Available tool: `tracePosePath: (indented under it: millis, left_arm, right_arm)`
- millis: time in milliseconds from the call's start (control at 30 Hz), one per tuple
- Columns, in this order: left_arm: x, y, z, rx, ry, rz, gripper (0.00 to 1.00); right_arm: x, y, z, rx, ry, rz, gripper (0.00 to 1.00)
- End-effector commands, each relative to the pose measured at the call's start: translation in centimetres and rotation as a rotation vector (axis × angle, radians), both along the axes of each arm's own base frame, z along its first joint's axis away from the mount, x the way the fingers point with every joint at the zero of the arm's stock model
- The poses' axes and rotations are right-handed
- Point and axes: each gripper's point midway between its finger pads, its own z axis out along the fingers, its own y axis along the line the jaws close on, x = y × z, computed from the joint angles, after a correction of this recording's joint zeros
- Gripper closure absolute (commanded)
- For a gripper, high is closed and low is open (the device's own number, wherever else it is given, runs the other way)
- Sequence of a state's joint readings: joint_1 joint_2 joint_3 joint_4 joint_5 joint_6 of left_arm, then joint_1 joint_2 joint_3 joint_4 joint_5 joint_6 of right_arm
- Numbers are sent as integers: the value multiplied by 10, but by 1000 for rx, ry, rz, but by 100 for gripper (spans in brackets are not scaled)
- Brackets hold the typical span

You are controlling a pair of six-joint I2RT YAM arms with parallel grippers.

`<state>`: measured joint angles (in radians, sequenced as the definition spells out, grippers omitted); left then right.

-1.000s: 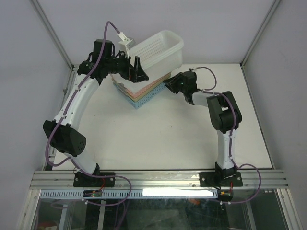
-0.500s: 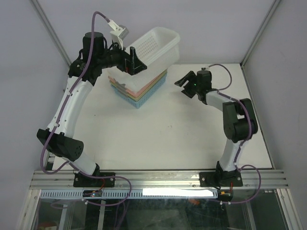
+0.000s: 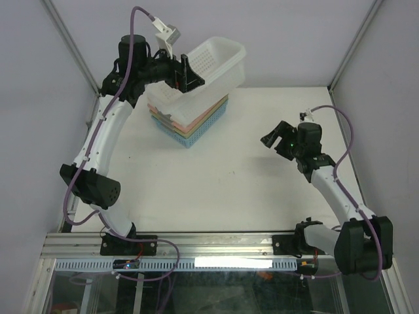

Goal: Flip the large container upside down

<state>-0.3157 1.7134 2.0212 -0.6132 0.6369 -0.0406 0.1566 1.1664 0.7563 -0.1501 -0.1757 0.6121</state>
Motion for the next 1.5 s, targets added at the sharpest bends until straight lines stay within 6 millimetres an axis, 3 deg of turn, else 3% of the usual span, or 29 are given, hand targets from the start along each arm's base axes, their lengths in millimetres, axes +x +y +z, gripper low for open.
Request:
tracePosePath:
  millis: [0, 200, 533, 800, 933, 1167, 1333, 1467]
  left_arm:
    - [-3, -17, 8, -36, -12, -101, 15]
    - [-5, -14, -2, -59, 45, -188, 17]
    - [-1, -19, -18, -112, 156, -286, 48]
    - [3, -19, -17, -112, 145, -281, 53]
    - [3, -21, -17, -117, 153, -289, 70]
    - [2, -22, -5, -138, 124, -302, 95]
    - [-6, -20, 17, -150, 72, -308, 100]
    - [-17, -19, 47, -176, 2, -336, 100]
  right_arm:
    - [-28, -5, 6, -49, -26, 43, 20]
    - [-35, -7, 14, -46, -47, 40, 19]
    - [-29, -6, 19, -82, -29, 78, 19]
    - [-26, -7, 36, -94, -56, 81, 19]
    - [-27, -9, 38, -106, -63, 73, 19]
    - [-29, -16, 43, -138, -74, 64, 19]
    - [-29, -17, 49, -139, -85, 58, 19]
    - [-31, -18, 53, -143, -99, 62, 18]
